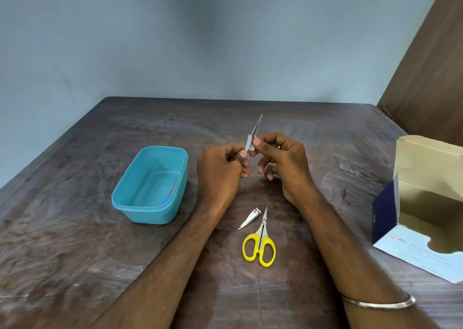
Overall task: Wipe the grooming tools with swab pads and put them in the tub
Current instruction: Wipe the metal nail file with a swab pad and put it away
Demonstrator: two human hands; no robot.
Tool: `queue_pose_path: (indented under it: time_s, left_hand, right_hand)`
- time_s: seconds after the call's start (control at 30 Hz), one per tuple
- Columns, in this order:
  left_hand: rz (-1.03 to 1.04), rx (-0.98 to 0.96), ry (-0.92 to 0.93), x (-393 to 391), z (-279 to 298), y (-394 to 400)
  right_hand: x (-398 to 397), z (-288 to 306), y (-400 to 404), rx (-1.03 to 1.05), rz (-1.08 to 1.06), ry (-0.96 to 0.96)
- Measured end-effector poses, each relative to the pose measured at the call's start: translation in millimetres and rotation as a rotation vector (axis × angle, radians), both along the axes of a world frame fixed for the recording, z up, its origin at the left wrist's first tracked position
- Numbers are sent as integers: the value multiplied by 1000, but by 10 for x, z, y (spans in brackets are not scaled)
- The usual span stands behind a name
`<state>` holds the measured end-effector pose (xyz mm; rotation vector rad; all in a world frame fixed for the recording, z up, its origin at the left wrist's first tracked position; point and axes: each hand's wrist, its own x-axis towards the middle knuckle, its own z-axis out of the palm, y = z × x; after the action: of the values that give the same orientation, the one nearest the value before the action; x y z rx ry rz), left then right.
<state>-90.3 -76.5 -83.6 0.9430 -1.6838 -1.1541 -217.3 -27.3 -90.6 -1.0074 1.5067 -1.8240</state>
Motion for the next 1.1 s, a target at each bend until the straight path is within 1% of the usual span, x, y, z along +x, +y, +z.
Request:
queue_pose_path:
  time_s: [0.07,0.17,0.27,0.33,0.47,0.57,0.83,0.97,1.1]
  left_hand:
    - [-1,31,21,-21,-15,-8]
    - [8,84,58,-36,-20,-10]
    - [9,162,133,-25,3,-14]
    - [4,219,177,-16,16,-18]
    - [-22,327,264,-3,23,-21]
    - [-59,347,267,8,18,-19]
    - [-85,331,229,17,43,0]
    - [-108,322,217,22,51,7]
    - [-144,336,216,38,51,-14]
  right_hand:
    - [-6,1,-1,-4,-15,-26]
    - [-24,8,-9,-25,-87,-118]
    - [-38,10,-25,-58,-155,-172]
    - [-41,8,-29,-91,-134,-204]
    - [-18,21,-19,-111,32,-265]
    - [10,17,-19,-81,103,-235]
    - [-1,-32,-20,-2,51,-114]
    - [2,-38,-29,21,20,-98]
    - [3,-33,-23,62,88,-83]
